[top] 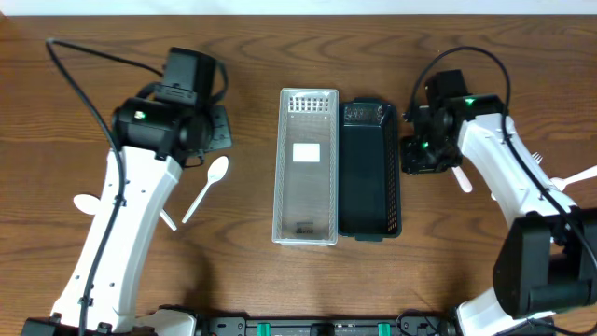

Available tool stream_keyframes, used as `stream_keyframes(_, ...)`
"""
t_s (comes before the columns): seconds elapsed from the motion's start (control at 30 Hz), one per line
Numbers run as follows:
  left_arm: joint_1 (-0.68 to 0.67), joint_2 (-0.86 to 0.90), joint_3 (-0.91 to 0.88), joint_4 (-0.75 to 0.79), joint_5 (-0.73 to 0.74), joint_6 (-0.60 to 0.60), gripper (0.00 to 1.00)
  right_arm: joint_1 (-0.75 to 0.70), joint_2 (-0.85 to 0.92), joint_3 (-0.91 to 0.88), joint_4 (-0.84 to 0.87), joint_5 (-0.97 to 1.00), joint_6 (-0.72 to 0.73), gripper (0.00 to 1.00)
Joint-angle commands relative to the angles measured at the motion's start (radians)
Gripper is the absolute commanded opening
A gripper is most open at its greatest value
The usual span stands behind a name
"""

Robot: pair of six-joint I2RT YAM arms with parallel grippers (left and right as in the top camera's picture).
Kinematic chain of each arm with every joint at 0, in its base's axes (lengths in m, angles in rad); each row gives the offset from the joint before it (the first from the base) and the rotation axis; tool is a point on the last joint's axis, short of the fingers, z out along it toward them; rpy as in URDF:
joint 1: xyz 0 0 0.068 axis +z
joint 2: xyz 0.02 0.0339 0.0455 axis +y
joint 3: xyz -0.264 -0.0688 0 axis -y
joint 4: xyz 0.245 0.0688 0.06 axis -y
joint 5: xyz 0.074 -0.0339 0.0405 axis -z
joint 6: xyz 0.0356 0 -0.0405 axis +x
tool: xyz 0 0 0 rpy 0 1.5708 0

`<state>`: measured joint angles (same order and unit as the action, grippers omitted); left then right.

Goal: Pack container
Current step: 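Lift both grippers away from the baskets, then lower the right gripper onto a white fork and grasp it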

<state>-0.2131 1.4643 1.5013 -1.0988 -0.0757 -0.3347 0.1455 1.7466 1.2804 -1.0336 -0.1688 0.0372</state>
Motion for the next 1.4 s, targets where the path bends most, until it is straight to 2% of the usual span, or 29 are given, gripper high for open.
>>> stream_keyframes(0.0, 0.049, 0.0, 0.008, -0.002, 0.043, -0.008, 0.06, 0.014, 0.027, -0.013, 0.005, -0.016, -0.009, 0.27)
stream_keyframes(0.33, 0.096, 0.0, 0.008, -0.002, 0.043, -0.007, 0.06, 0.015, 0.04, -0.013, 0.029, -0.195, -0.139, 0.27)
stream_keyframes(0.5, 0.096, 0.0, 0.008, -0.002, 0.043, -0.007, 0.06, 0.014, 0.04, -0.013, 0.047, -0.195, -0.143, 0.27)
stream_keyframes(0.57, 0.096, 0.0, 0.008, -0.003, 0.043, -0.007, 0.06, 0.013, 0.04, -0.013, 0.049, -0.156, -0.134, 0.27)
stream_keyframes(0.67, 0.096, -0.006, 0.009, 0.002, 0.043, -0.001, 0.06, 0.006, 0.039, -0.001, 0.053, 0.008, -0.036, 0.31)
stream_keyframes(0.73, 0.096, -0.023, 0.015, 0.006, 0.043, 0.024, 0.07, -0.006, 0.029, 0.037, 0.036, 0.133, 0.026, 0.41)
stream_keyframes(0.77, 0.096, -0.035, 0.018, 0.011, 0.042, 0.027, 0.09, -0.013, 0.024, 0.059, 0.026, 0.164, 0.04, 0.56)
stream_keyframes(0.8, 0.096, -0.051, 0.02, 0.022, 0.042, 0.027, 0.24, -0.022, 0.018, 0.089, 0.013, 0.177, 0.04, 0.73)
stream_keyframes(0.83, 0.096, -0.066, 0.02, 0.034, 0.042, 0.027, 0.37, -0.03, 0.014, 0.119, 0.0, 0.18, 0.037, 0.96)
stream_keyframes(0.87, 0.096, -0.085, 0.02, 0.045, 0.042, 0.027, 0.49, -0.038, 0.011, 0.153, -0.013, 0.18, 0.024, 0.99)
stream_keyframes(0.93, 0.096, -0.116, 0.02, 0.054, 0.038, 0.027, 0.88, -0.048, 0.009, 0.216, -0.046, 0.18, -0.035, 0.99)
stream_keyframes(0.97, 0.096, -0.13, 0.02, 0.054, 0.034, 0.027, 0.98, -0.052, 0.009, 0.244, -0.062, 0.18, -0.089, 0.99)
stream_keyframes(1.07, 0.097, -0.166, 0.02, 0.038, 0.031, 0.026, 0.98, -0.069, 0.009, 0.275, -0.092, 0.211, -0.194, 0.99)
stream_keyframes(1.17, 0.097, -0.188, 0.019, 0.018, 0.031, 0.026, 0.98, -0.111, 0.016, 0.267, -0.101, 0.291, -0.19, 0.99)
stream_keyframes(1.37, 0.114, -0.195, 0.019, 0.008, 0.031, 0.021, 0.98, -0.238, 0.055, 0.222, -0.104, 0.235, -0.199, 0.99)
